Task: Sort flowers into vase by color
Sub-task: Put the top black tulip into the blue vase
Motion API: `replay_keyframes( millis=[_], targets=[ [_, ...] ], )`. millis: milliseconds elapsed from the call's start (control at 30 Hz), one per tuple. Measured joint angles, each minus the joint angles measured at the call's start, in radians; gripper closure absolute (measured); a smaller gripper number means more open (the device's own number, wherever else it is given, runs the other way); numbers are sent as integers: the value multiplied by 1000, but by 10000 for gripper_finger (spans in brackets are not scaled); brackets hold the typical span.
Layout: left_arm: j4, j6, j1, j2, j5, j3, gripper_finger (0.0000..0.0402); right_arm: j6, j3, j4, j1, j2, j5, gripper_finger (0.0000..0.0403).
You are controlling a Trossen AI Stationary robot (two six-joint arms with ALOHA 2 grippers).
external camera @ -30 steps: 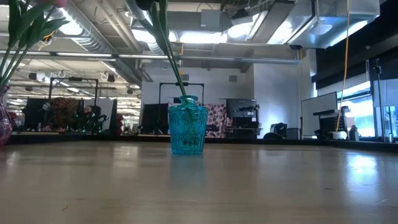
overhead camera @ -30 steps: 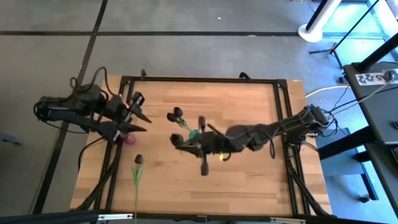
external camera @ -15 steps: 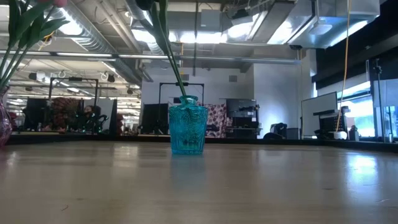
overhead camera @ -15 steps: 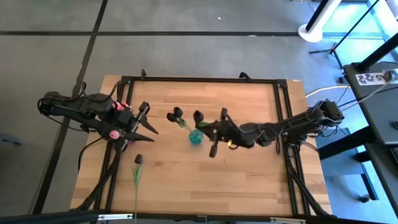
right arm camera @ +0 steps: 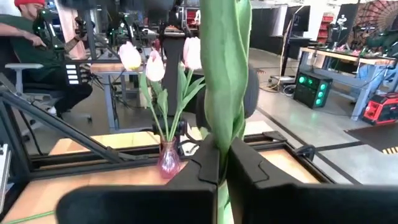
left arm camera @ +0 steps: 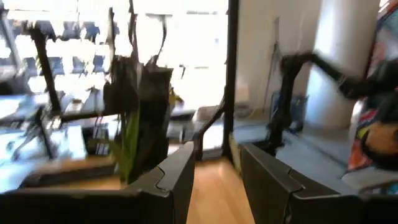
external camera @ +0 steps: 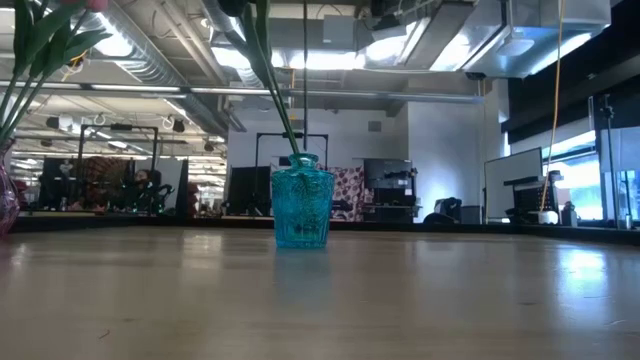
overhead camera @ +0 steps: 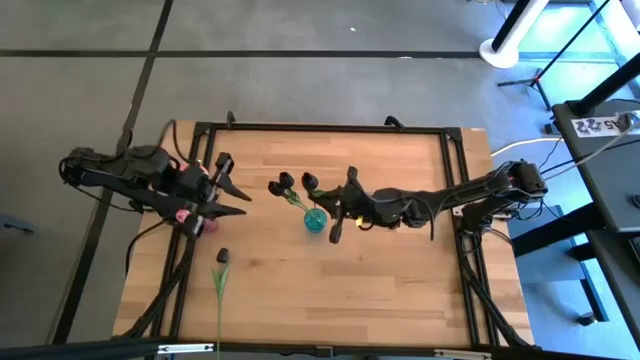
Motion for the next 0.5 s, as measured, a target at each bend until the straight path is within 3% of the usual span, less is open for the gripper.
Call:
replay_keyframes(
  millis=[333,500],
  targets=[
    [27,-7,-2,-7,52,1,277,-24,0,23,0,11,37,395],
    [53,25,-57,-3,157,1,277,3,0,26,0,48,57,398]
  ],
)
